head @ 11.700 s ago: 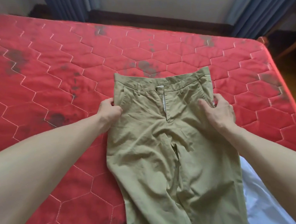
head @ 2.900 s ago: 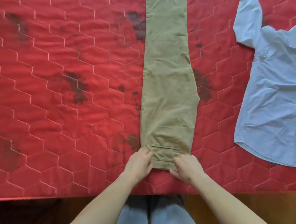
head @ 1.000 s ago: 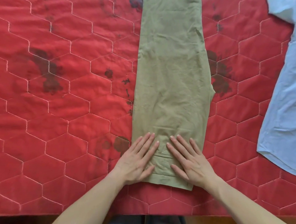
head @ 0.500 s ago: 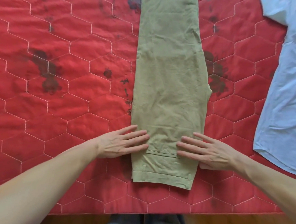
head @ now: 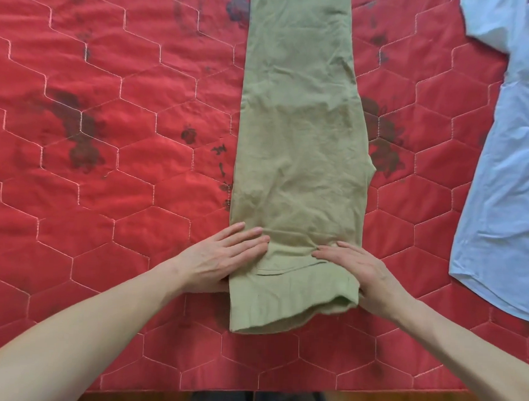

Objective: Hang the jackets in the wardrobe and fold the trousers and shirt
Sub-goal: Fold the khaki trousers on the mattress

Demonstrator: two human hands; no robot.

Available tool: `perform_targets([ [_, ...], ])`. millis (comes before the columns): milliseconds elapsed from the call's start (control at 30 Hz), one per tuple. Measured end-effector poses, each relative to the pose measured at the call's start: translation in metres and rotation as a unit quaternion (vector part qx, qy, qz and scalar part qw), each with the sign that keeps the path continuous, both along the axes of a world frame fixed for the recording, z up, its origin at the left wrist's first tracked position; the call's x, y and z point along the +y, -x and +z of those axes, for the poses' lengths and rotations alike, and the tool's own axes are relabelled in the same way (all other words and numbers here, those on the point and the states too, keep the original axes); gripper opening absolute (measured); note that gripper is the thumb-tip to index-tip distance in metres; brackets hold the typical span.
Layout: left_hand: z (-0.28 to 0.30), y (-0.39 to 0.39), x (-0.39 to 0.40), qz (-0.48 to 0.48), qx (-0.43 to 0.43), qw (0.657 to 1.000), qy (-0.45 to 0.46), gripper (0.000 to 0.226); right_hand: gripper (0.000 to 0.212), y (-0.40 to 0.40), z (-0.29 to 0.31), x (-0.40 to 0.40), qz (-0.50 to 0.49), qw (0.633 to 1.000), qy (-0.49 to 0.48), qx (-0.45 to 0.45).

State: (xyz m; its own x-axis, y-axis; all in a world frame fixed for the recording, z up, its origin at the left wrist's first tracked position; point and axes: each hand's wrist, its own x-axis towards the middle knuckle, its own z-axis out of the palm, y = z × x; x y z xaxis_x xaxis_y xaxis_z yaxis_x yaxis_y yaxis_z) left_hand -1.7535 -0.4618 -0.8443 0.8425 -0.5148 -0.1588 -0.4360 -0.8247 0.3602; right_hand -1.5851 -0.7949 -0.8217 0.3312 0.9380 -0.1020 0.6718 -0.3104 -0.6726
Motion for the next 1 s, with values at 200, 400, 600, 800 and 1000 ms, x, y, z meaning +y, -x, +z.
perform_targets([
  [200,0.011,-0.009,-0.013,0.119,-0.046,0.981,0.148,0.037,0.018,0.004,0.001,0.024,-0.254,0.958,-0.001,0.136],
  [400,0.016,-0.03,-0.022,0.408,-0.052,0.889,0.201,0.037,0.02,-0.014,0.002,0.046,-0.349,0.928,0.024,0.127],
  [600,0.012,-0.054,-0.022,0.528,0.028,0.822,0.211,0.056,0.02,-0.037,0.003,0.071,-0.366,0.916,0.081,0.144],
  [800,0.014,-0.09,-0.011,0.635,0.159,0.722,0.222,0.069,0.051,-0.056,-0.001,0.089,-0.452,0.872,0.12,0.141],
  [1000,0.017,-0.097,-0.014,0.68,0.179,0.677,0.217,0.073,0.06,-0.035,-0.008,0.099,-0.562,0.809,0.165,0.048],
])
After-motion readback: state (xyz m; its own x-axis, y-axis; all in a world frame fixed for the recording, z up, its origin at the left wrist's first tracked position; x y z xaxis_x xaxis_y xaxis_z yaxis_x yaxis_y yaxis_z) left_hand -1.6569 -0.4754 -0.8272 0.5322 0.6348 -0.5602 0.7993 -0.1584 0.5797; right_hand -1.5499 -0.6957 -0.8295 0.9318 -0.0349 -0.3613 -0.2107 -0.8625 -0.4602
